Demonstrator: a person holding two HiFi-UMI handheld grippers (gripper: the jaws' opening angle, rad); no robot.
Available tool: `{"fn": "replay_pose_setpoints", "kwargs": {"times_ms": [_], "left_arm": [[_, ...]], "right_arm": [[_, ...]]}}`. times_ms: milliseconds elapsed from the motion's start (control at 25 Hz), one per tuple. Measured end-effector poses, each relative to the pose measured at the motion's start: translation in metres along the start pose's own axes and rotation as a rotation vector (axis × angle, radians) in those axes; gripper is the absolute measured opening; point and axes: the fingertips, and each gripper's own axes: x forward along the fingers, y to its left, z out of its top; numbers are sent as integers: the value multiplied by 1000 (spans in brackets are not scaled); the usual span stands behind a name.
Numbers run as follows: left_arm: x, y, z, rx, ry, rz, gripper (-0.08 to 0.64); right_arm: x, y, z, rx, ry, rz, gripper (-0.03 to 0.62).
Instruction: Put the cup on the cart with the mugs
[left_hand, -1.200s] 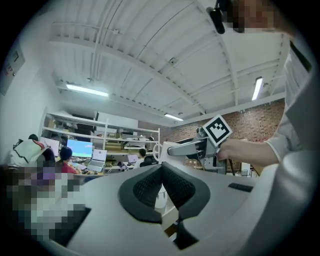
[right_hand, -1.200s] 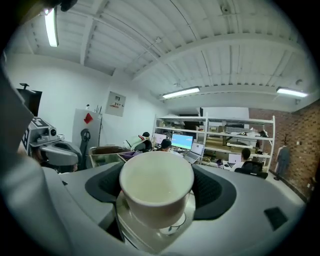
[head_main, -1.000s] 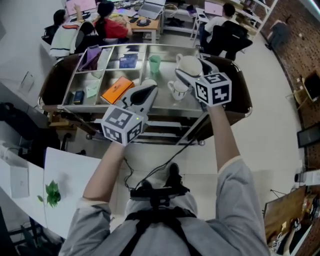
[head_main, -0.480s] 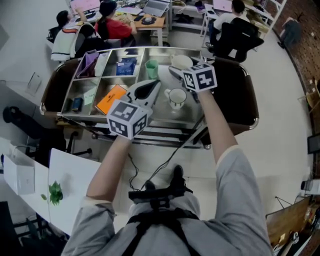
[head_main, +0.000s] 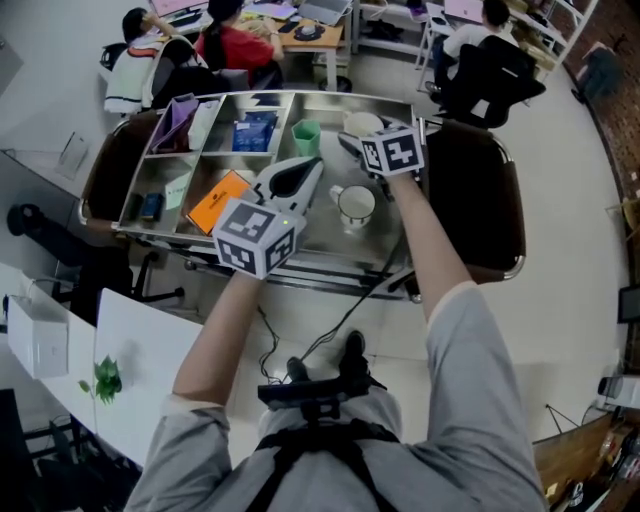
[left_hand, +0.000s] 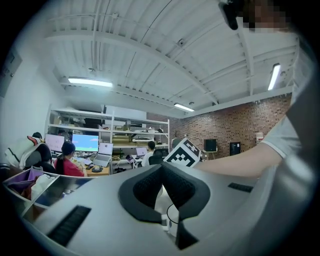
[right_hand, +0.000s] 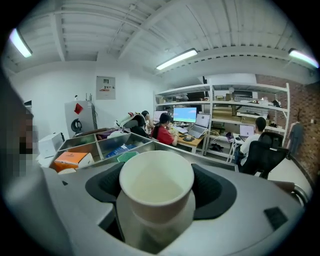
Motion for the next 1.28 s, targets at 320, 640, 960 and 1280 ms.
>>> {"fn": "replay_pose_setpoints", "kwargs": {"times_ms": [320,640,960,1280], "left_arm": [[3,8,-9,-10,12,24,3],[3,13,-14,-8,8,35,3],[3,15,-19,-14,20,34,3],[1,14,-22,-18,26,29,3]], "right_arm": [[29,-16,-25,7,63,-21,422],[41,-7,-46,17,92,24,423],[42,-21,-55,18,83,-24,426],[38,-17,-44,-9,42,-24,446]]}}
